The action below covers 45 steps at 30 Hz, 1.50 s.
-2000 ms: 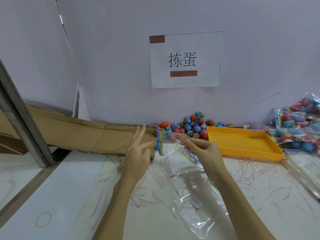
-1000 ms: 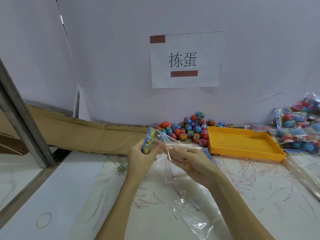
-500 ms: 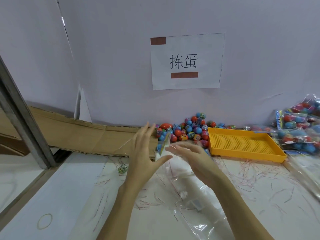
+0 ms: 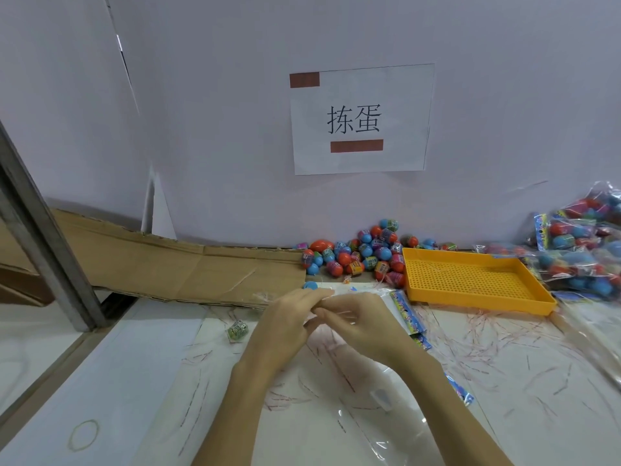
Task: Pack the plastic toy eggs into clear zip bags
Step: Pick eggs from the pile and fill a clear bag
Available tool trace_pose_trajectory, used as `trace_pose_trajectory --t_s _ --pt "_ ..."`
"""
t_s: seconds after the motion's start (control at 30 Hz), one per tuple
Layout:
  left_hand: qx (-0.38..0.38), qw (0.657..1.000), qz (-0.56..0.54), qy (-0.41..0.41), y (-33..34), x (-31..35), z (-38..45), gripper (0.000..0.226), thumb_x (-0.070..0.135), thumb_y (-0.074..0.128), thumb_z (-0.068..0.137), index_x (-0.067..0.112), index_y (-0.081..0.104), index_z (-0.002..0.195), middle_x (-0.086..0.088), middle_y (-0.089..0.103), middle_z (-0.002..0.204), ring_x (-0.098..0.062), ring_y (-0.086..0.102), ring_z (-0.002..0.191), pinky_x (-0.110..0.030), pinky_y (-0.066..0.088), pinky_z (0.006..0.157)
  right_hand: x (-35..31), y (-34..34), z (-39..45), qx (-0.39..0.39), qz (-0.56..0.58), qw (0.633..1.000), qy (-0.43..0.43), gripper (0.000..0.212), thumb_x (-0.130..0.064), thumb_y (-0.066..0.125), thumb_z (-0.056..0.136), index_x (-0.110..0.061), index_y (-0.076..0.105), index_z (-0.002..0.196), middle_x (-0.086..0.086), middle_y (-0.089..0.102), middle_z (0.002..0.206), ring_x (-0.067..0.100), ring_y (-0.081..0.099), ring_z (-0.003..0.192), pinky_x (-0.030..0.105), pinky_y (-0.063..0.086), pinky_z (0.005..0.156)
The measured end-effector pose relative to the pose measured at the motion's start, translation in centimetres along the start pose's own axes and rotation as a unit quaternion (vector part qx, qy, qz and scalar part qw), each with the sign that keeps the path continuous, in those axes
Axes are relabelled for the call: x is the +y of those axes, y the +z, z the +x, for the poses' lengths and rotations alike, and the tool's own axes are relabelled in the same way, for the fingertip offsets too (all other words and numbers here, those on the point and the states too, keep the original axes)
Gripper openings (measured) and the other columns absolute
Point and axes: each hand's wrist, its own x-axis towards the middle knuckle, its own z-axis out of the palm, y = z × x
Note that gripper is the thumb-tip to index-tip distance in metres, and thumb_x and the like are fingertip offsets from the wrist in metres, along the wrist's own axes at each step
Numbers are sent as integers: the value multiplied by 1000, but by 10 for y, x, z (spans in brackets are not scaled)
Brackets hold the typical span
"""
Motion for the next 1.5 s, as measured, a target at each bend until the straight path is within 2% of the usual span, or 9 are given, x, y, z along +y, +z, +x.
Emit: trace_pose_trajectory --t_s 0.2,0.37,0.57,0.73,1.0,1.13,1.23,1.33,1.5 --pt "31 995 -35 -91 -12 -1 0 36 22 72 97 24 68 133 10 72 90 -2 62 78 -9 50 73 0 -17 4 129 27 991 -12 12 -20 70 96 -19 82 100 -13 78 84 10 75 81 33 63 74" --pt "79 981 -81 -159 -15 -6 0 30 21 66 101 29 69 129 3 74 88 -13 68 77 -26 59 66 -2 -19 4 187 94 978 -2 19 -14 58 103 -13 76 109 -6 79 86 14 76 82 25 60 72" --pt "163 881 -281 -343 -17 -14 2 21 17 86 84 21 73 101 1 76 77 -13 75 73 -25 61 66 4 -12 7 189 90 976 60 20 -15 54 105 -17 75 102 -3 76 75 16 72 67 24 57 59" --pt "123 847 -353 -379 -17 -14 0 33 14 87 82 17 70 111 0 79 77 -16 77 72 -24 61 63 14 12 16 175 -54 978 101 20 -14 56 103 -26 66 116 -16 71 95 1 67 83 12 51 68" --pt "114 856 -313 -395 -9 -22 -2 36 22 92 77 23 71 106 5 79 79 -15 77 70 -36 63 72 36 9 84 98 -235 956 147 48 12 51 88 -10 62 129 8 65 125 29 58 117 38 51 92" --pt "107 859 -314 -390 -6 -22 -2 34 21 91 78 25 70 104 5 78 76 -10 76 66 -34 64 72 58 8 103 -20 -452 887 95 45 2 60 91 -16 60 132 4 62 133 25 48 128 37 39 103" --pt "102 862 -311 -386 -5 -23 -1 33 21 91 79 26 69 103 2 77 75 -9 75 65 -31 63 71 70 10 107 -1 -500 864 61 38 -9 63 95 -19 59 132 1 63 130 22 49 120 33 37 102" --pt "93 865 -312 -381 -5 -23 -2 32 23 90 79 23 68 103 1 76 73 -10 75 66 -32 61 74 69 13 103 73 -413 905 64 32 -20 66 96 -18 62 127 2 64 124 22 53 112 32 40 98" --pt "73 870 -316 -372 -5 -21 0 36 31 92 76 26 67 102 2 76 73 -12 75 69 -32 61 73 43 21 81 229 -28 963 143 49 -13 76 88 -15 56 133 -1 65 113 15 64 102 37 57 90"
